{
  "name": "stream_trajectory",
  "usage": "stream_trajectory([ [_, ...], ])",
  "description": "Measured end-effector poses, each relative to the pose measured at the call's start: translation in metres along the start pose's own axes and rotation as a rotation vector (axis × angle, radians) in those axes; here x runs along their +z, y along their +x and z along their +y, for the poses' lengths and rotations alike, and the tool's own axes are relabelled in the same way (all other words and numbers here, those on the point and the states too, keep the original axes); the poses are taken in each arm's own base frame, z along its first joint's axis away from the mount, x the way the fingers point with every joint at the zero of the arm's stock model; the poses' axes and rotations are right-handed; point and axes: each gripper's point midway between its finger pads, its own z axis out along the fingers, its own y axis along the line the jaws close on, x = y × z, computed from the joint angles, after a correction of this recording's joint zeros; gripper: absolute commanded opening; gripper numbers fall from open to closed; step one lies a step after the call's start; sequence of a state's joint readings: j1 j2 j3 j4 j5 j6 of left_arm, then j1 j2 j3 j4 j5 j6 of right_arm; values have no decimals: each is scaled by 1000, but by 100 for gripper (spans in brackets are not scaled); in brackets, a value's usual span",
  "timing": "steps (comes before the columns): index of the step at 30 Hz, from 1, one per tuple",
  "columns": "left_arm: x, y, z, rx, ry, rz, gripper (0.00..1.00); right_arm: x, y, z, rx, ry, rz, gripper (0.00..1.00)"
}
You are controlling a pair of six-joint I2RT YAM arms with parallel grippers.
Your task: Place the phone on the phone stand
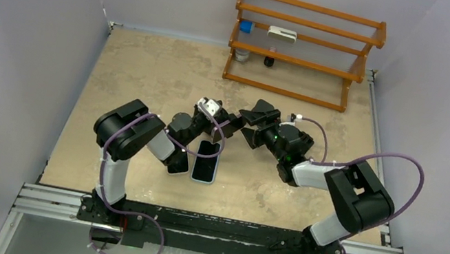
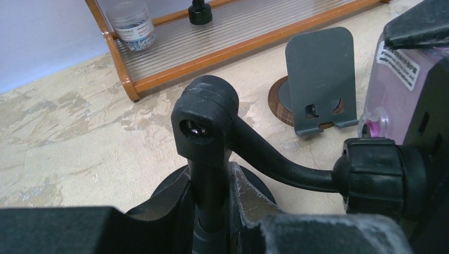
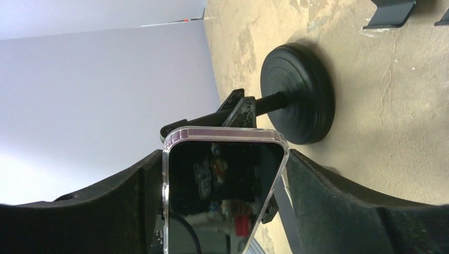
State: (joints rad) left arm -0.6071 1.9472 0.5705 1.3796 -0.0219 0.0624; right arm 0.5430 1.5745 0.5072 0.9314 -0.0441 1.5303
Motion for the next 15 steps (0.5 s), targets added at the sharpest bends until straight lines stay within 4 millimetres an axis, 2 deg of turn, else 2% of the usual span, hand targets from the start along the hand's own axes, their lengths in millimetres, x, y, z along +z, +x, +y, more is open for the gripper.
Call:
stream_trajectory([
  [4, 0, 0, 0, 0, 9, 1, 0, 4, 0, 2, 12, -25, 2, 55],
  [10, 2, 0, 0, 0, 21, 2, 0, 3, -1, 4, -16, -31, -1, 49],
  [15, 3, -1, -2, -2, 37, 19, 0, 1, -4, 12, -149, -25, -15, 48],
])
